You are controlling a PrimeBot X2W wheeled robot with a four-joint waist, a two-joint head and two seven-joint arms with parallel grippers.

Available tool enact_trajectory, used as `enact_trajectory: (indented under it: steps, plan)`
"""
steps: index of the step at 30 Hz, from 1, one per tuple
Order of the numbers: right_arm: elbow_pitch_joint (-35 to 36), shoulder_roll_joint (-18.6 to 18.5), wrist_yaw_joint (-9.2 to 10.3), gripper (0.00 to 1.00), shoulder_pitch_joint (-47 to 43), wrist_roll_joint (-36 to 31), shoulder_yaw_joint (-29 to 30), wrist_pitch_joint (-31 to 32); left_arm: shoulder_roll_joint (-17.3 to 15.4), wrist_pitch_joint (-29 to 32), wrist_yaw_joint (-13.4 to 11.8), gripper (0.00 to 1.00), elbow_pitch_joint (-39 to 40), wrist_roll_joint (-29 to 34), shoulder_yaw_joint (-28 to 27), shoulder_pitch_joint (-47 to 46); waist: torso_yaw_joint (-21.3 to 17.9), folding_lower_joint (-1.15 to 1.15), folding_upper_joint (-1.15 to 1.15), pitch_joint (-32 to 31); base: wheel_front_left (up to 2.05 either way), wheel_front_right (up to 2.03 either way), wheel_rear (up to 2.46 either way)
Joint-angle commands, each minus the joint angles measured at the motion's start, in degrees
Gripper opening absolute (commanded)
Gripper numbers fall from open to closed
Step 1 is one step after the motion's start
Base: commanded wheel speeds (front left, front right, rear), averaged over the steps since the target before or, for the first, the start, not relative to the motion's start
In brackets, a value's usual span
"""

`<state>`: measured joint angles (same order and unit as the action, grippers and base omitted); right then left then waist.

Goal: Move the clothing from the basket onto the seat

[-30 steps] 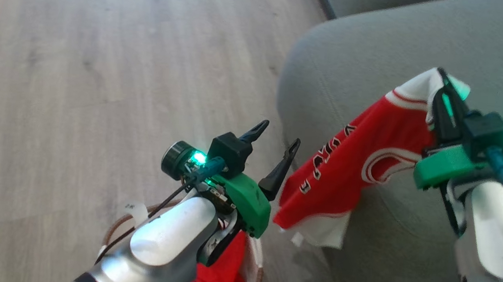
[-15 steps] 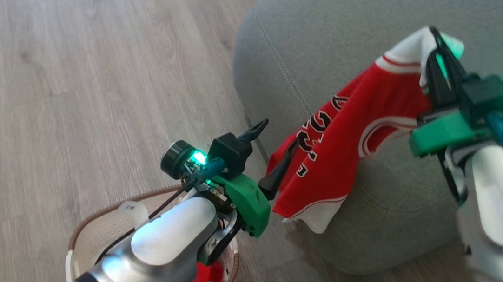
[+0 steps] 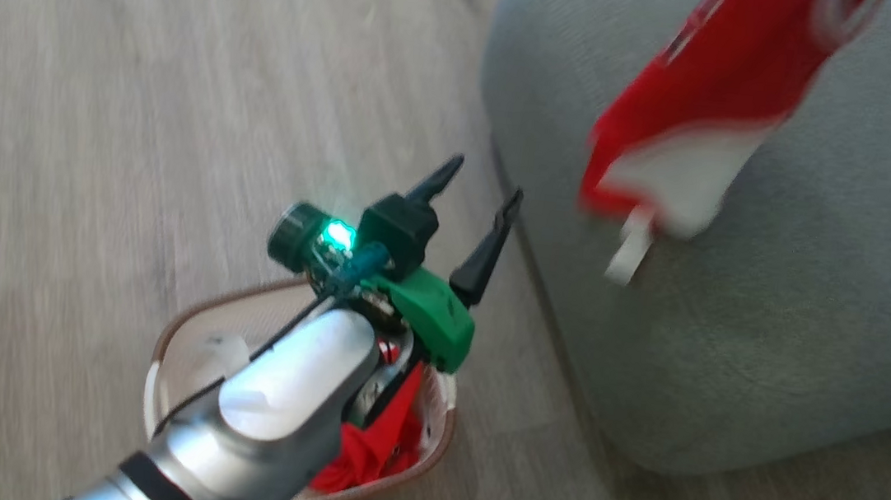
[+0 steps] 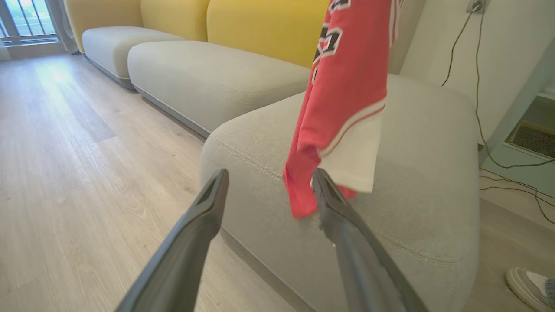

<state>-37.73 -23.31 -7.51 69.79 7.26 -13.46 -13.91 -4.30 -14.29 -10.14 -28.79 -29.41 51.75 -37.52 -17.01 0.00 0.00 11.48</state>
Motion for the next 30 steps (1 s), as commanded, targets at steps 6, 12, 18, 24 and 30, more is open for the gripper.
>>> enact_trajectory:
  steps: [6, 12, 18, 24, 30]
  plan:
    - [-4.95, -7.50, 0.02, 0.00, 15.94, 0.08, 2.65, 1.08, -2.10, 0.53, -1.26, 1.00, 5.08, 1.75, -1.55, -5.06, 6.16, 0.00, 0.00, 8.39, 0.00, 0.00, 0.00]
    - [-11.65, -11.71, 0.02, 0.00, 24.00, -3.75, 6.34, 0.33, -2.58, 1.79, -1.83, 1.00, 8.29, 3.33, -0.54, -7.15, 9.94, 0.00, 0.00, 13.45, 0.00, 0.00, 0.00]
    - [-17.06, -10.65, 0.02, 0.00, 22.70, -6.25, 11.10, -0.86, -2.69, 3.13, -2.82, 1.00, 10.32, 4.33, 0.07, -8.55, 11.54, 0.00, 0.00, 17.98, 0.00, 0.00, 0.00]
    - [-18.08, -7.02, 0.02, 0.00, 14.20, -6.29, 14.97, -1.06, -3.21, 4.28, -3.62, 1.00, 11.47, 5.21, 0.52, -9.70, 11.70, 0.00, 0.00, 21.75, 0.00, 0.00, 0.00]
    - [-18.14, -4.83, 0.02, 0.00, 4.43, -6.18, 17.97, -1.07, -4.07, 4.90, -3.92, 1.00, 11.89, 5.44, 0.89, -9.62, 11.27, 0.00, 0.00, 22.89, 0.00, 0.00, 0.00]
